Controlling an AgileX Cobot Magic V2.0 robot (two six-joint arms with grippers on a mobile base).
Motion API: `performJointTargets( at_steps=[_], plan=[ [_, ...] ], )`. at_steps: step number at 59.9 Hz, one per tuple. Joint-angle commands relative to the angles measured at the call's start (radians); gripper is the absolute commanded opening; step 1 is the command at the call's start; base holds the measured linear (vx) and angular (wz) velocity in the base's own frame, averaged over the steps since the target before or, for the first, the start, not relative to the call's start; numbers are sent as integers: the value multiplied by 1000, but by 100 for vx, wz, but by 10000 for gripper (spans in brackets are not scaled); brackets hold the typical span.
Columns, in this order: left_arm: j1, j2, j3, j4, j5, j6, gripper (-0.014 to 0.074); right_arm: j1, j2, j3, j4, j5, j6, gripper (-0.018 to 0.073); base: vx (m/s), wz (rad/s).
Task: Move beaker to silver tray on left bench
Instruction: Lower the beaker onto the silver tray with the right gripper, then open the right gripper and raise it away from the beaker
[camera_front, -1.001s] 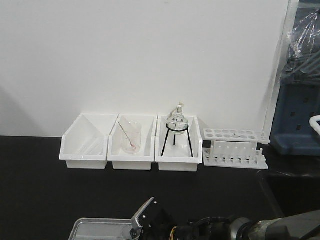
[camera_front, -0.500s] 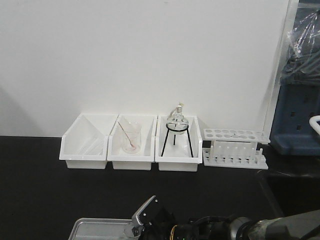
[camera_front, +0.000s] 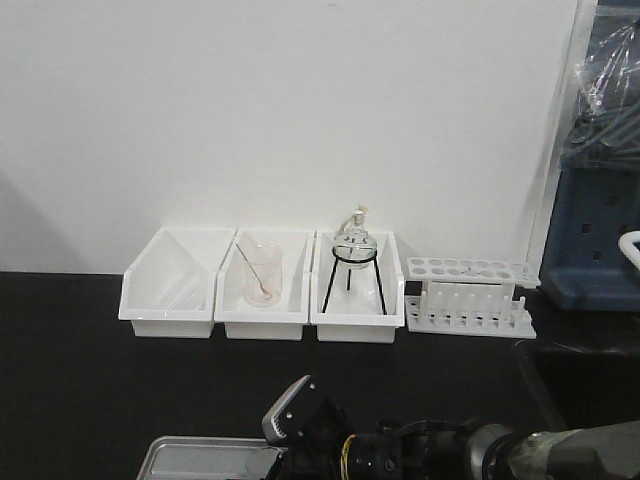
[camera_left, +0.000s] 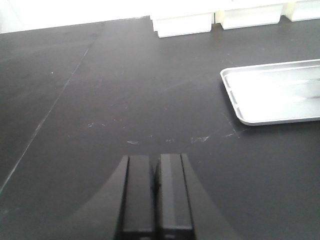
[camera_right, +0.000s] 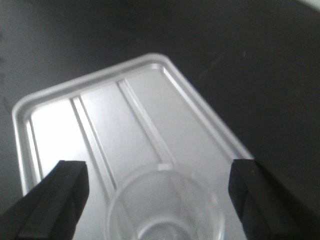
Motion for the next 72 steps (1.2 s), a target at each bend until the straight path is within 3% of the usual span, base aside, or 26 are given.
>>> performJointTargets(
  at_steps=[1, 12, 29, 46, 72],
  plan=[
    [-5, -7, 20, -3, -75, -1, 1, -1, -111, -23, 26, -45, -23, 603, 0, 0],
    [-5, -7, 20, -3, -75, -1, 1, -1, -239, -23, 26, -42, -3, 567, 0, 0],
    [-5, -7, 20, -3, -75, -1, 1, -1, -522, -17, -13, -38, 192, 488, 0, 0],
    [-5, -7, 20, -3, -75, -1, 1, -1, -661, -17, -23, -38, 196, 415, 0, 0],
    [-5, -7, 20, -3, -75, -1, 1, -3, -666, -15, -20, -26, 196, 307, 0, 0]
  ],
)
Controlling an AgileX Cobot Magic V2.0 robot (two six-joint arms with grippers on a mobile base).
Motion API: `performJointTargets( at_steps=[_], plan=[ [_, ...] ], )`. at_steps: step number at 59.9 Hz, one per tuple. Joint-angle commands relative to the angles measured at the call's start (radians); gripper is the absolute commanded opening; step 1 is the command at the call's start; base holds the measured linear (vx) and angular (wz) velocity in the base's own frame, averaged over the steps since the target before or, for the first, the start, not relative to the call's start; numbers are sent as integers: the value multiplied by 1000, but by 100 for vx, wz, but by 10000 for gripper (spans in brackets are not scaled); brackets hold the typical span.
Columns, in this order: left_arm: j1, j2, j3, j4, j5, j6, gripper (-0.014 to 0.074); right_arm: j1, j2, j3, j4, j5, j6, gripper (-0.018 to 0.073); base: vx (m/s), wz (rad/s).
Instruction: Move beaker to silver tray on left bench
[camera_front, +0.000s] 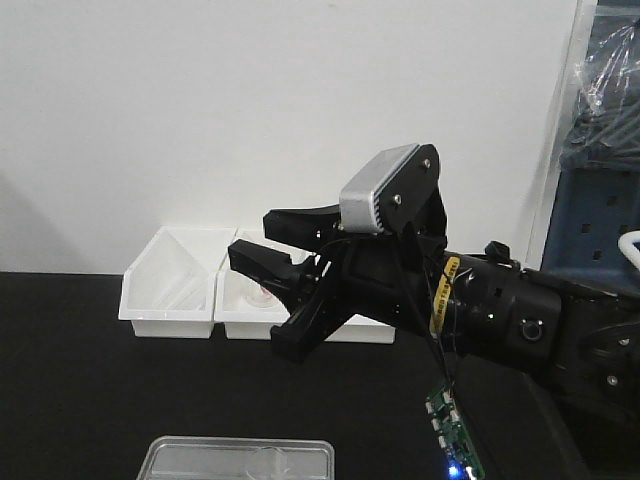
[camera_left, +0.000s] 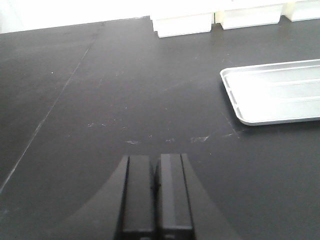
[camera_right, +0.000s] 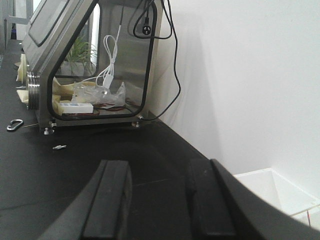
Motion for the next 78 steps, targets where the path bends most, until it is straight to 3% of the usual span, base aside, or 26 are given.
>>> performJointTargets(
  at_steps=[1, 10, 16, 20, 25, 29, 34, 43, 52, 59, 67, 78],
  plan=[
    [-5, -7, 20, -3, -75, -1, 1, -3, -41, -27, 40, -11, 0, 298, 0, 0],
    [-5, -7, 20, -3, -75, -1, 1, -3, -105, -27, 108, 115, -29, 183, 0, 0],
    [-5, -7, 20, -3, -75, -1, 1, -3, -183, -27, 240, 303, -135, 63, 0, 0],
    [-5, -7, 20, -3, -75, -1, 1, -3, -246, -27, 390, 482, -268, -17, 0, 0],
    [-5, -7, 20, -3, -75, -1, 1, -3, -332, -26, 597, 721, -518, -17, 0, 0],
    [-5, -7, 20, -3, -75, -1, 1, -29, -399, 9, 701, 815, -698, -17, 0, 0],
    [-5, -7, 20, -3, -75, -1, 1, -108, -519, 139, 782, 759, -798, -16, 0, 0],
    [-5, -7, 20, -3, -75, -1, 1, -300, -798, 465, 828, 514, -804, -16, 0, 0],
    [-5, -7, 20, -3, -75, -1, 1, -434, -1056, 695, 902, 629, -804, -16, 0, 0],
    [-5, -7, 20, -3, -75, -1, 1, -457, -1208, 820, 898, 724, -805, -15, 0, 0],
    [-5, -7, 20, -3, -75, -1, 1, -457, -1341, 973, 910, 736, -805, -16, 0, 0],
    [-5, -7, 20, -3, -75, -1, 1, -457, -1506, 1181, 1083, 689, -911, -16, 0, 0]
  ],
)
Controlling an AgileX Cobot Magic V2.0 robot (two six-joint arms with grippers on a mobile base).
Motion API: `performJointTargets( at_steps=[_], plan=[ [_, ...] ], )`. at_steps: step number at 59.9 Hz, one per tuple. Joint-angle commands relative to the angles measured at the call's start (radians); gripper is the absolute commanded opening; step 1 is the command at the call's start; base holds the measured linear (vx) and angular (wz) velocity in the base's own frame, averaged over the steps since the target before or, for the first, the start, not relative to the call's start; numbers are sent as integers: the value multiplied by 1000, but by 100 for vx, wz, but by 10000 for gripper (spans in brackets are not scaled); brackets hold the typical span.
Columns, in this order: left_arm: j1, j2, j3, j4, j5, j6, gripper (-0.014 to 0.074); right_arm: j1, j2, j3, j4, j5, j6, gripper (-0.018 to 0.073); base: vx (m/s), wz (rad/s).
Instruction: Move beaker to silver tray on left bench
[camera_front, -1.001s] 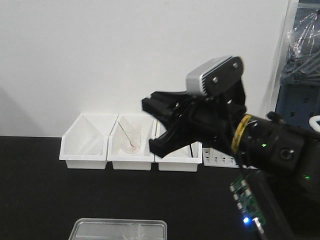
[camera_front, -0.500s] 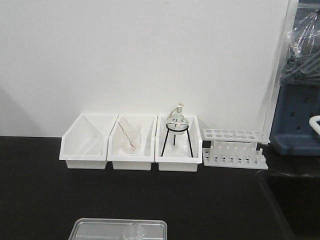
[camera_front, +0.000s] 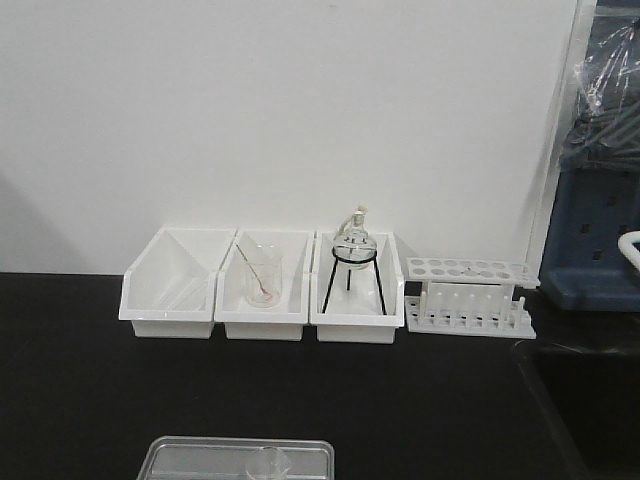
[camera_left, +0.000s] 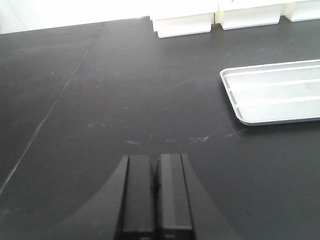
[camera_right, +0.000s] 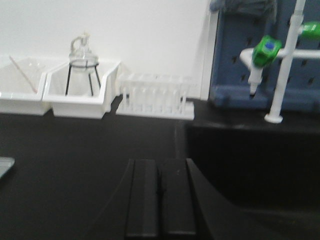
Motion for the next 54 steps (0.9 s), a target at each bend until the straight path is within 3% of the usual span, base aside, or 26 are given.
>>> performJointTargets(
  at_steps=[1, 5, 14, 54],
  plan=[
    [-5, -7, 20, -3, -75, -1, 1, -7, -67, 80, 94, -131, -82, -16, 0, 0],
    [-5, -6, 20, -3, -75, -1, 1, -10, -84, 120, 167, -148, -104, -16, 0, 0],
    [-5, -7, 20, -3, -75, -1, 1, -10, -81, 120, 117, -151, -178, -16, 0, 0],
    [-5, -7, 20, -3, -75, -1, 1, -10, -81, 120, 117, -156, -178, -14, 0, 0]
  ],
)
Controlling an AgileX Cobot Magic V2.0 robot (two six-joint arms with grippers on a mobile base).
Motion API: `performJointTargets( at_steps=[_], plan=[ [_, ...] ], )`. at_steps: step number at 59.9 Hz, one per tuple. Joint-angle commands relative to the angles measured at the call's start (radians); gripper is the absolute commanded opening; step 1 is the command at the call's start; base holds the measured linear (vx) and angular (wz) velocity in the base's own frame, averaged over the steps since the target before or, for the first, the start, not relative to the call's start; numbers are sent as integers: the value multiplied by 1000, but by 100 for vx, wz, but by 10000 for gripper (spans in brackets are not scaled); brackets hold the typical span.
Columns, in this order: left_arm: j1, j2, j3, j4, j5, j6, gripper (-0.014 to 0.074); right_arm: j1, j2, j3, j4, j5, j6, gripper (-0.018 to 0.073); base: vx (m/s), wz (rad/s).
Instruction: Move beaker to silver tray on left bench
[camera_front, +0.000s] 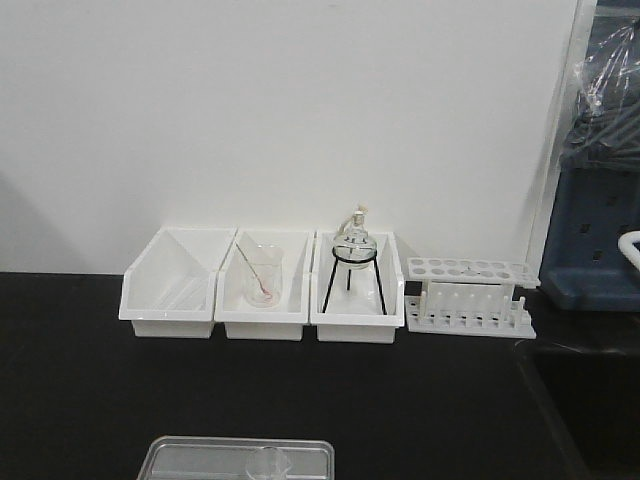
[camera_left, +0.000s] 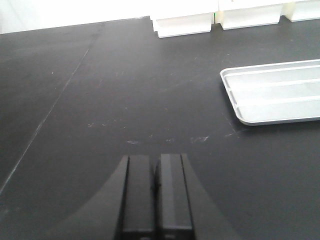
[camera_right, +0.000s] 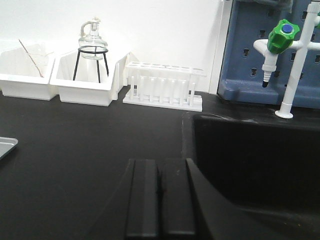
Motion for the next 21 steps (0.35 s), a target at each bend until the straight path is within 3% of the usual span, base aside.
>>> performJointTargets(
  at_steps=[1, 21],
  plan=[
    [-5, -7, 20, -3, -75, -1, 1, -5, -13, 6, -10, -91, -7, -14, 0, 0],
    [-5, -7, 20, -3, -75, -1, 1, -5, -13, 6, -10, -91, -7, -11, 0, 0]
  ],
)
